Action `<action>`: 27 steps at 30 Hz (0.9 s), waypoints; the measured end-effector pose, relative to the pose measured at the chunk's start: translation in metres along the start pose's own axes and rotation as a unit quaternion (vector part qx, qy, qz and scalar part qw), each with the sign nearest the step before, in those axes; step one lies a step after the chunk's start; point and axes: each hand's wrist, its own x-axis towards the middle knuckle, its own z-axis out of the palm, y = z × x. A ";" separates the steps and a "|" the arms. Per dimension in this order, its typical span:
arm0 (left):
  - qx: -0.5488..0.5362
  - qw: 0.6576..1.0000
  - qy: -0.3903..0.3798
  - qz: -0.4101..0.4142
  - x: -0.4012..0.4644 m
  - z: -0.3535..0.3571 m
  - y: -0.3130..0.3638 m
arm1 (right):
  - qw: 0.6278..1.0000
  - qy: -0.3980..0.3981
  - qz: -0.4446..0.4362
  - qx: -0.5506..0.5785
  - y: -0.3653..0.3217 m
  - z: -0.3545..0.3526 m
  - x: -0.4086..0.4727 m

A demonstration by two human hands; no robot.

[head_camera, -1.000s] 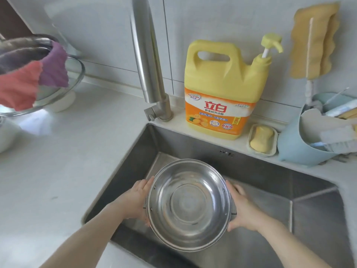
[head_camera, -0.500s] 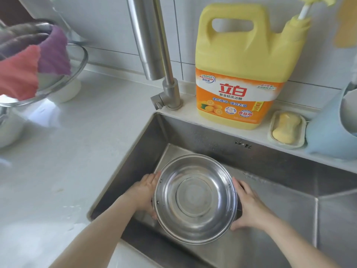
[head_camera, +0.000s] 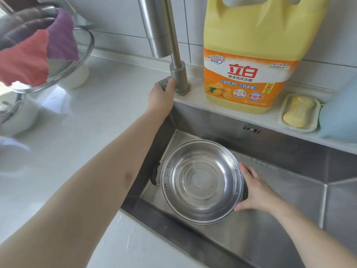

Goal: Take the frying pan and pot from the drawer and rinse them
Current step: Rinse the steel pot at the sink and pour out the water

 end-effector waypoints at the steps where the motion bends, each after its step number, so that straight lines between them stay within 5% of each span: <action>1: 0.007 1.000 0.006 -0.014 0.004 0.004 0.004 | 1.000 0.001 -0.001 0.000 0.001 0.000 0.001; 9: 0.044 0.998 0.037 -0.014 0.015 0.008 -0.001 | 1.000 0.000 -0.010 0.006 0.006 0.002 0.002; 24: -0.086 0.996 0.005 -0.028 0.007 0.001 -0.028 | 1.000 -0.002 -0.012 0.002 0.009 0.002 0.005; 27: 0.010 0.999 -0.047 0.016 -0.028 0.002 -0.069 | 1.000 0.005 -0.016 0.012 0.011 0.005 0.005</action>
